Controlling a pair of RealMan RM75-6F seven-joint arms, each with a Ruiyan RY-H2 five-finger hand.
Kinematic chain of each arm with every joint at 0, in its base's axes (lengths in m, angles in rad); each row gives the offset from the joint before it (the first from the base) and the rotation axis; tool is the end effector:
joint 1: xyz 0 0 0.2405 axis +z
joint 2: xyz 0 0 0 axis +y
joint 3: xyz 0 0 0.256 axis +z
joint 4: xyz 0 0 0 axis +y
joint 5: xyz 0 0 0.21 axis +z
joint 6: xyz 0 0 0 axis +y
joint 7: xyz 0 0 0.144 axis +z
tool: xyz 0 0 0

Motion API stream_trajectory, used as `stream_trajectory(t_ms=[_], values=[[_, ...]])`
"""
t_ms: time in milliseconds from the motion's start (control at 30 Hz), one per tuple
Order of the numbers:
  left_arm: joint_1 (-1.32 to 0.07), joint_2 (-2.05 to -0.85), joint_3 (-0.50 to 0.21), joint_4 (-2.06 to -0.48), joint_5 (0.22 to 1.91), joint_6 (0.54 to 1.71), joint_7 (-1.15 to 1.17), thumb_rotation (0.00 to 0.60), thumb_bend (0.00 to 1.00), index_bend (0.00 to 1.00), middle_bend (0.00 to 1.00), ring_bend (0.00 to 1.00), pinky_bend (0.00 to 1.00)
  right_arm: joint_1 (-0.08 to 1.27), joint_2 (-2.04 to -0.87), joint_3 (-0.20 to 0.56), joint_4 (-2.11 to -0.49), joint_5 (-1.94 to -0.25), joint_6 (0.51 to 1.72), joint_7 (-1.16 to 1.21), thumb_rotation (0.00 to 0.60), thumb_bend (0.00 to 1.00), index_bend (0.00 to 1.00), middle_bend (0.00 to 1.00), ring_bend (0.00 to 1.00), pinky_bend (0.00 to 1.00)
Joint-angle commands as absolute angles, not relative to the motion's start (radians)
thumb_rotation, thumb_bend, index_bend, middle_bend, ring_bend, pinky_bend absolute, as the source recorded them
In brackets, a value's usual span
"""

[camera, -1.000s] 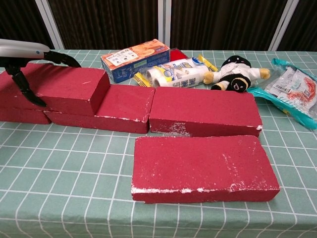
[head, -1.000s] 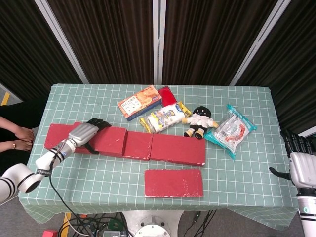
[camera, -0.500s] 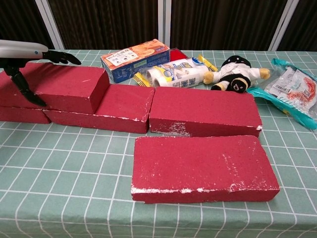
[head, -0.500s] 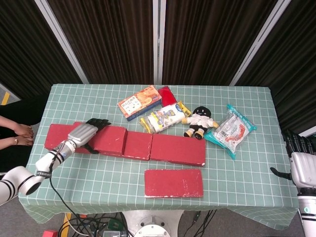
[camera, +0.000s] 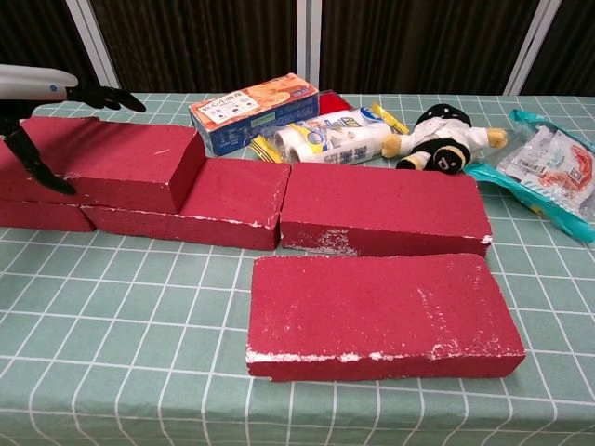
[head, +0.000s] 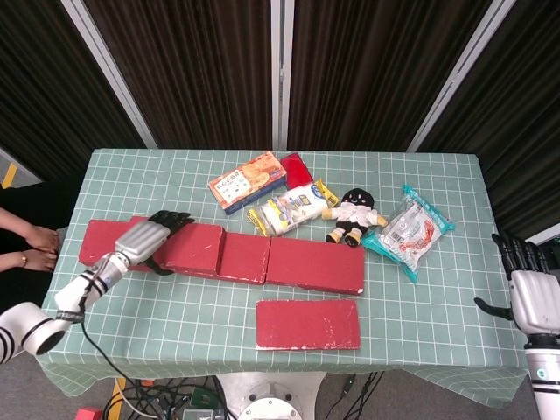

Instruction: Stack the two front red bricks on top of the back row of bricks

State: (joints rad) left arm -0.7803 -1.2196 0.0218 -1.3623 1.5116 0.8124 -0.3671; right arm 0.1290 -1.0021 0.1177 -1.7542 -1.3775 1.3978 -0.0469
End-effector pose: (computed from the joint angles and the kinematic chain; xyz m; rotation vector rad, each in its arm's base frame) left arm -0.2229 0.3582 0.0679 -2.0435 -1.0791 -0.8149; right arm -0.2955 -0.2057 0.1862 1.3386 -0.9311 0.8702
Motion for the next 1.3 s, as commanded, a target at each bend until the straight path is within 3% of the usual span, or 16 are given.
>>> stream_trajectory(t_ms=[33, 300, 467, 633, 733, 933, 1300], values=[[-0.750, -1.176, 0.032, -1.415, 1.507, 0.845, -0.334, 0.600, 0.04, 0.02, 0.00, 0.00, 0.00, 0.124, -0.984, 0.104, -1.775, -1.412, 1.405, -0.037, 0.600, 0.00, 0.00, 0.00, 0.00, 0.00], [-0.597, -1.087, 0.056, -1.545, 1.438, 1.014, -0.166, 0.600, 0.03, 0.02, 0.00, 0.00, 0.00, 0.115, -0.912, 0.030, -1.866, -1.597, 1.417, -0.062, 0.600, 0.00, 0.00, 0.00, 0.00, 0.00], [-0.496, -1.046, 0.069, -1.624, 1.378, 1.117, -0.062, 0.600, 0.03, 0.02, 0.00, 0.00, 0.00, 0.190, -0.849, -0.028, -1.971, -1.688, 1.248, -0.093, 0.600, 0.00, 0.00, 0.00, 0.00, 0.00], [-0.404, -1.036, 0.071, -1.668, 1.347, 1.221, -0.032, 0.600, 0.03, 0.02, 0.00, 0.00, 0.00, 0.280, -0.873, -0.047, -2.044, -1.738, 1.087, -0.137, 0.600, 0.00, 0.00, 0.00, 0.00, 0.00], [-0.356, -1.048, 0.068, -1.662, 1.329, 1.269, -0.024, 0.600, 0.03, 0.02, 0.00, 0.00, 0.00, 0.348, -0.911, -0.047, -2.079, -1.750, 0.977, -0.150, 0.600, 0.00, 0.00, 0.00, 0.00, 0.00], [-0.296, -1.069, 0.059, -1.648, 1.309, 1.308, -0.040, 0.600, 0.03, 0.02, 0.00, 0.00, 0.00, 0.428, -1.032, -0.008, -2.084, -1.679, 0.868, -0.220, 0.600, 0.00, 0.00, 0.00, 0.00, 0.00], [-0.247, -1.086, 0.050, -1.601, 1.336, 1.314, -0.098, 0.600, 0.03, 0.02, 0.00, 0.00, 0.00, 0.475, -1.268, 0.032, -1.983, -1.502, 0.841, -0.381, 0.600, 0.00, 0.00, 0.00, 0.00, 0.00]])
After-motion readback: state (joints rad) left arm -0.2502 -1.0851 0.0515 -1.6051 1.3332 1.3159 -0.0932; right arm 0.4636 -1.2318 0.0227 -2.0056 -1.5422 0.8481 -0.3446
